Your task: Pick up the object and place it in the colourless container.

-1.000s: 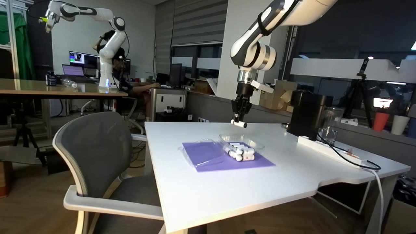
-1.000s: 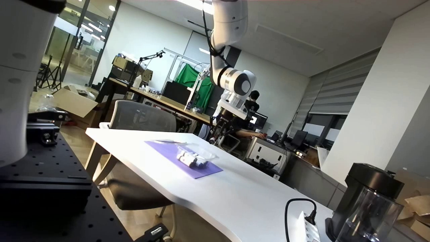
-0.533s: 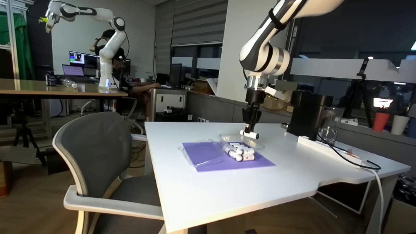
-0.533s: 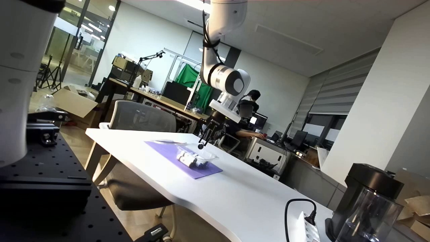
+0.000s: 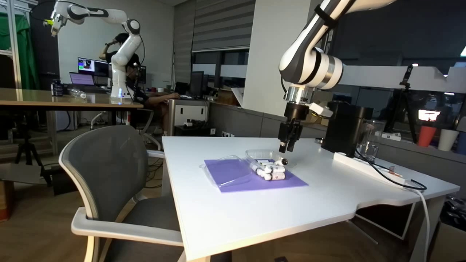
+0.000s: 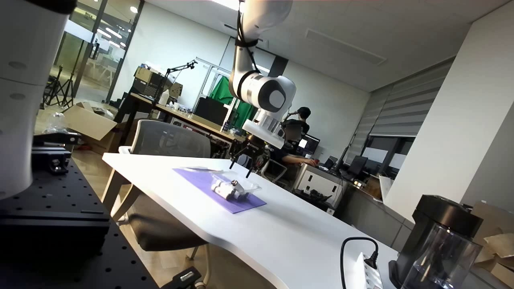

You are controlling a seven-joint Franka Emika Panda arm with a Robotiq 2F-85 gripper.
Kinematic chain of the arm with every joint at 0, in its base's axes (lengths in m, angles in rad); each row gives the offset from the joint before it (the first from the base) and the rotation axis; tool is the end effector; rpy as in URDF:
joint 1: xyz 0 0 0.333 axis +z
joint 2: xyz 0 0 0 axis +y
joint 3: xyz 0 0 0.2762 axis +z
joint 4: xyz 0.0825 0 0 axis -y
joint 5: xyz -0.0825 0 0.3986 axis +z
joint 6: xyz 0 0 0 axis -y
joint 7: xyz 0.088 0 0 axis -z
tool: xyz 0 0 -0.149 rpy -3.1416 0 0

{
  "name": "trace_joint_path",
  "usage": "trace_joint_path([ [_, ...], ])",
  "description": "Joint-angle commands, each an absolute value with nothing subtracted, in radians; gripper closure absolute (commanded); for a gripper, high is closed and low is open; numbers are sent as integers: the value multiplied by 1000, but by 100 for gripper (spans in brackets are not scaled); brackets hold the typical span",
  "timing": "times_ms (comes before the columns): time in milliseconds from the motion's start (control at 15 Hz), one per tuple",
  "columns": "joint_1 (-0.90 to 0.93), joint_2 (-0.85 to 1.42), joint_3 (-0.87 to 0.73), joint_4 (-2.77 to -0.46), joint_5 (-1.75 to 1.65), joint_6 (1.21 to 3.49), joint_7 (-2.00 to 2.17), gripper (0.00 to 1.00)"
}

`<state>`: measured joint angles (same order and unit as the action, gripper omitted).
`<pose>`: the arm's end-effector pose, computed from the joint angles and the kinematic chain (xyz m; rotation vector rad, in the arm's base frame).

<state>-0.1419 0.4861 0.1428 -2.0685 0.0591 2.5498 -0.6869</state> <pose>0.5799 0.0068 0.1061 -2.9007 -0.9330 -0.0490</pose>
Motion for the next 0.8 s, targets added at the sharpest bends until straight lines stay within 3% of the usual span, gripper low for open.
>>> trace_joint_path([
  [0, -176, 428, 169, -2149, 92, 2628, -725, 3],
  [733, -156, 334, 113, -2079, 79, 2575, -671, 0],
])
